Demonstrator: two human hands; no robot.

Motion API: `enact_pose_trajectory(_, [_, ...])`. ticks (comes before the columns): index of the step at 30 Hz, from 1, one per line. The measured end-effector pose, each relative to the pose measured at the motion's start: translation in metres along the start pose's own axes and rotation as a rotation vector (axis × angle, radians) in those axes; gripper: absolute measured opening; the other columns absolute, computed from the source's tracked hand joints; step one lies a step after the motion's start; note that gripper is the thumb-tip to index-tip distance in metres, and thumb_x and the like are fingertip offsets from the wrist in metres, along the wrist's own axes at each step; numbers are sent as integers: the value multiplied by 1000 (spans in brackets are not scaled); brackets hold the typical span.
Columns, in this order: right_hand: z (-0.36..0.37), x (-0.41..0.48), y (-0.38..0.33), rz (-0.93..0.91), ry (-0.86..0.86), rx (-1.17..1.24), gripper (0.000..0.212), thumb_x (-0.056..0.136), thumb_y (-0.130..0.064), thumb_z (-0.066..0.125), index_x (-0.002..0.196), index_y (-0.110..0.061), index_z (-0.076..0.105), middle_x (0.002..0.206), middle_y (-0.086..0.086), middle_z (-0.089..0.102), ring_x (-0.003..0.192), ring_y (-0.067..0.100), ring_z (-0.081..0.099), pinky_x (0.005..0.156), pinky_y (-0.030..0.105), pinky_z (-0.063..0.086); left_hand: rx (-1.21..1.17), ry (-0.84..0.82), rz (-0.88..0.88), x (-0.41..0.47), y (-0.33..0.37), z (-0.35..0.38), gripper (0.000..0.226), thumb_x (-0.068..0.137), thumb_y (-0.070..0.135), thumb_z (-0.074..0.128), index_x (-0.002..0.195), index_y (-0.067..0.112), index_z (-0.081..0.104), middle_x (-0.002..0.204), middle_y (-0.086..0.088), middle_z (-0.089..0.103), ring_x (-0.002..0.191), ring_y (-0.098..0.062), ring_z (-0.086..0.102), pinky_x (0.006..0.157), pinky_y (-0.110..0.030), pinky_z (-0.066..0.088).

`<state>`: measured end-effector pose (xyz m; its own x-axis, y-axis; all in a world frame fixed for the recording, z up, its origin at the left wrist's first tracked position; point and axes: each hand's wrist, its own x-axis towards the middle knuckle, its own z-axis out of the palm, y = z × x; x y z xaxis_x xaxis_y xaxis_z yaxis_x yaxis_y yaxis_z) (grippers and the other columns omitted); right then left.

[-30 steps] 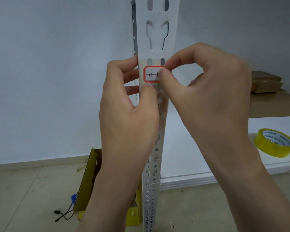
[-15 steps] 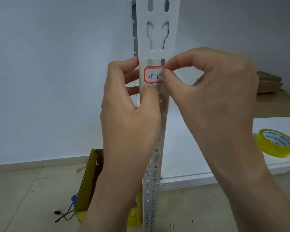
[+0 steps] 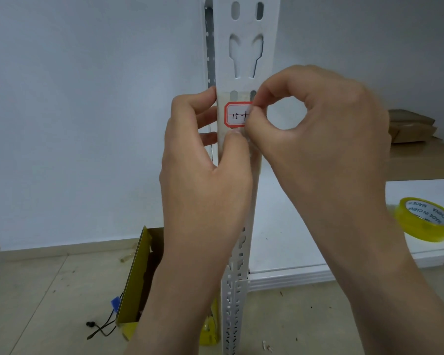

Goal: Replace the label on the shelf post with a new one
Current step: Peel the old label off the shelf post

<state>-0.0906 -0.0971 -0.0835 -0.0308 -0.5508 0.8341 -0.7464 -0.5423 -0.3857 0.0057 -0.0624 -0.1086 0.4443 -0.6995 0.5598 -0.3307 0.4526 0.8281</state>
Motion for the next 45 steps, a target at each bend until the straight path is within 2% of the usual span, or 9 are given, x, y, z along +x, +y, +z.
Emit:
enact_pose_trajectory(5, [4, -5, 6, -16, 49, 68, 17, 89, -47, 67, 95, -32, 71, 95, -18, 71, 73, 14, 62, 67, 41, 56, 14, 2, 1, 2, -1, 0, 30, 98, 27, 64, 124, 37, 54, 115, 24, 65, 101, 0, 65, 85, -28, 61])
enact_pose_trajectory(8, [3, -6, 9, -8, 52, 101, 19, 89, -49, 68, 98, -32, 70, 92, -26, 66, 81, 11, 68, 67, 39, 59, 22, 0, 3, 3, -1, 0, 30, 98, 29, 64, 124, 39, 53, 115, 25, 65, 101, 4, 63, 82, -21, 60])
enact_pose_trajectory(11, [2, -8, 13, -20, 68, 145, 22, 90, -48, 70, 101, -30, 69, 96, -24, 68, 85, 5, 69, 68, 34, 60, 25, 2, 6, 3, -2, 0, 31, 98, 28, 64, 125, 39, 53, 115, 24, 65, 100, 1, 64, 84, -27, 61])
enact_pose_trajectory(13, [2, -8, 16, -55, 79, 158, 20, 92, -45, 70, 103, -28, 72, 101, -19, 73, 78, 0, 65, 68, 25, 58, 27, 0, 9, 2, -2, 0, 31, 98, 27, 63, 125, 38, 52, 116, 23, 65, 101, -1, 64, 84, -30, 62])
enact_pose_trajectory(16, [3, -10, 19, -100, 97, 191, 19, 94, -39, 69, 104, -24, 77, 101, -10, 77, 73, -1, 59, 65, 11, 45, 33, -3, 26, 2, -3, -1, 29, 98, 31, 63, 120, 43, 50, 113, 27, 64, 102, 8, 60, 81, -22, 60])
enact_pose_trajectory(24, [4, -8, 21, -149, 78, 179, 19, 96, -39, 66, 104, -27, 79, 101, -9, 77, 87, 6, 69, 68, 24, 56, 27, -7, 27, 2, -5, -2, 31, 99, 25, 62, 125, 38, 52, 115, 24, 64, 101, 7, 61, 82, -27, 60])
enact_pose_trajectory(29, [3, -6, 15, -107, 33, 135, 12, 94, -40, 65, 100, -32, 74, 97, -12, 73, 74, 10, 62, 61, 37, 55, 16, -7, 19, 1, -4, -1, 33, 98, 23, 62, 127, 36, 53, 116, 23, 65, 101, 2, 64, 83, -32, 61])
enact_pose_trajectory(38, [0, -8, 11, -59, 24, 158, 11, 91, -36, 72, 100, -30, 69, 95, -15, 73, 61, 4, 49, 59, 26, 46, 11, -10, 13, 1, -3, -2, 33, 98, 22, 61, 127, 36, 54, 115, 23, 65, 100, 0, 64, 79, -27, 61])
enact_pose_trajectory(45, [3, -7, 14, -99, 18, 157, 14, 95, -38, 68, 105, -31, 73, 98, -11, 74, 70, 4, 57, 63, 32, 55, 4, -5, 18, 1, -4, -1, 32, 98, 22, 62, 127, 35, 55, 115, 22, 66, 99, 0, 64, 78, -25, 60])
